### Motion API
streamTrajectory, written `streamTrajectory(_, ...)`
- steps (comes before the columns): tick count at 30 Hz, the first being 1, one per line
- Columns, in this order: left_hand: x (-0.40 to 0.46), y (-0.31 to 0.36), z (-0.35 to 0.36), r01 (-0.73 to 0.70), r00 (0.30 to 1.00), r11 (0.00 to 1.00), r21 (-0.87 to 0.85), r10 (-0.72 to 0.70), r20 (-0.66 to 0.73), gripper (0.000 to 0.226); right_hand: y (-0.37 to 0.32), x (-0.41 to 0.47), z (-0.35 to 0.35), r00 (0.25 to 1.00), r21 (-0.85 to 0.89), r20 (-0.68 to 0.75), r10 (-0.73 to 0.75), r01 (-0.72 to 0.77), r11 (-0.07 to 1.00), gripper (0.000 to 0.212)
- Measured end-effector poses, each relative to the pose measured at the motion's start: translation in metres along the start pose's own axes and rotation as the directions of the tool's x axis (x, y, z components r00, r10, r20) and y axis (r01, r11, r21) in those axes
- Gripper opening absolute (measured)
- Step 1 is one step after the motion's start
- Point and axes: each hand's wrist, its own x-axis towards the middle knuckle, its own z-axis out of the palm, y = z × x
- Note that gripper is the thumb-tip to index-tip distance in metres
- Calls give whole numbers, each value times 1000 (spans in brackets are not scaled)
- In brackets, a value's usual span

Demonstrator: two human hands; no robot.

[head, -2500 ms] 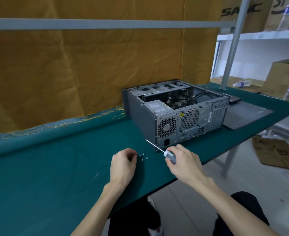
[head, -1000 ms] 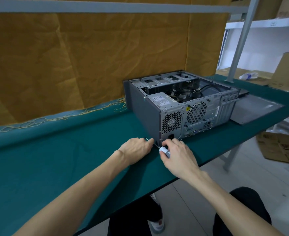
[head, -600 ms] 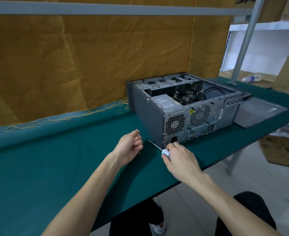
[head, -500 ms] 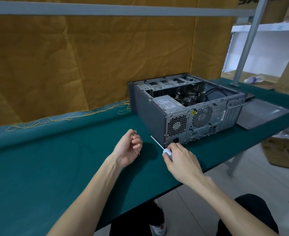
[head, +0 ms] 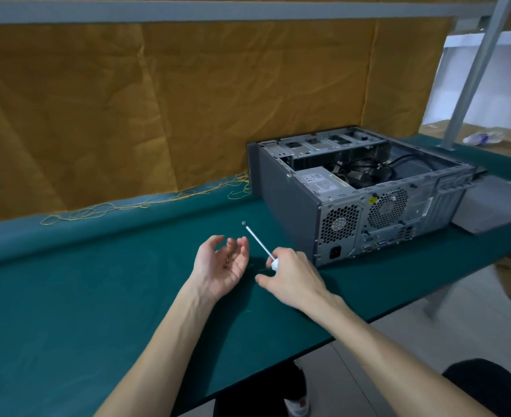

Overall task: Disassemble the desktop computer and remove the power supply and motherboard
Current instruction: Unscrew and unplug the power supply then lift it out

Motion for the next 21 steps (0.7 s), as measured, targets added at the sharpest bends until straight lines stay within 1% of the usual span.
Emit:
streamTrajectory(1,-2,2,-2,-7,1000,998,-59,7,1,35,-5,3,6,1000,-35,12,0,0,999,33)
streamTrajectory(3,-5,6,-6,-19,1000,986,-165,21,13,36,-12,10,15,1000,-66,28,1,1,998,27)
streamTrajectory(5,-5,7,-8,-60,998,982,-178,64,16,38,-15,15,20,1000,-61,27,2,-1,998,16)
streamTrajectory(7,-6,9,-10,-118,993,982,-148,120,7,40,-16,17,23,1000,-62,19,16,-14,998,13)
streamTrajectory(8,-6,10,-11,-138,990,979,-151,140,-1,40,-15,17,23,1000,-65,12,29,-28,997,15)
streamTrajectory(11,-6,12,-16,-164,986,966,-199,164,-19,43,-9,16,22,996,-40,-20,82,-83,996,34)
streamTrajectory(12,-6,12,-17,-164,986,965,-207,164,-16,46,-8,16,22,996,-34,-20,90,-91,995,37)
streamTrajectory(16,-7,7,-16,-137,990,973,-186,143,18,54,-5,14,18,998,-42,18,61,-61,997,30)
streamTrajectory(17,-8,6,-16,-130,990,976,-176,137,25,54,-5,14,16,998,2,26,59,-59,998,28)
streamTrajectory(18,-8,4,-16,-124,991,978,-168,130,26,53,-3,14,16,997,114,41,64,-68,991,26)
streamTrajectory(19,-9,3,-15,-118,992,979,-164,124,27,53,-3,13,15,996,288,61,66,-81,954,23)
streamTrajectory(20,-9,2,-14,-112,993,981,-161,118,28,53,-5,13,13,995,473,80,62,-93,876,20)
streamTrajectory(21,-9,0,-12,-104,994,982,-161,110,29,52,-9,12,11,995,614,88,42,-88,784,18)
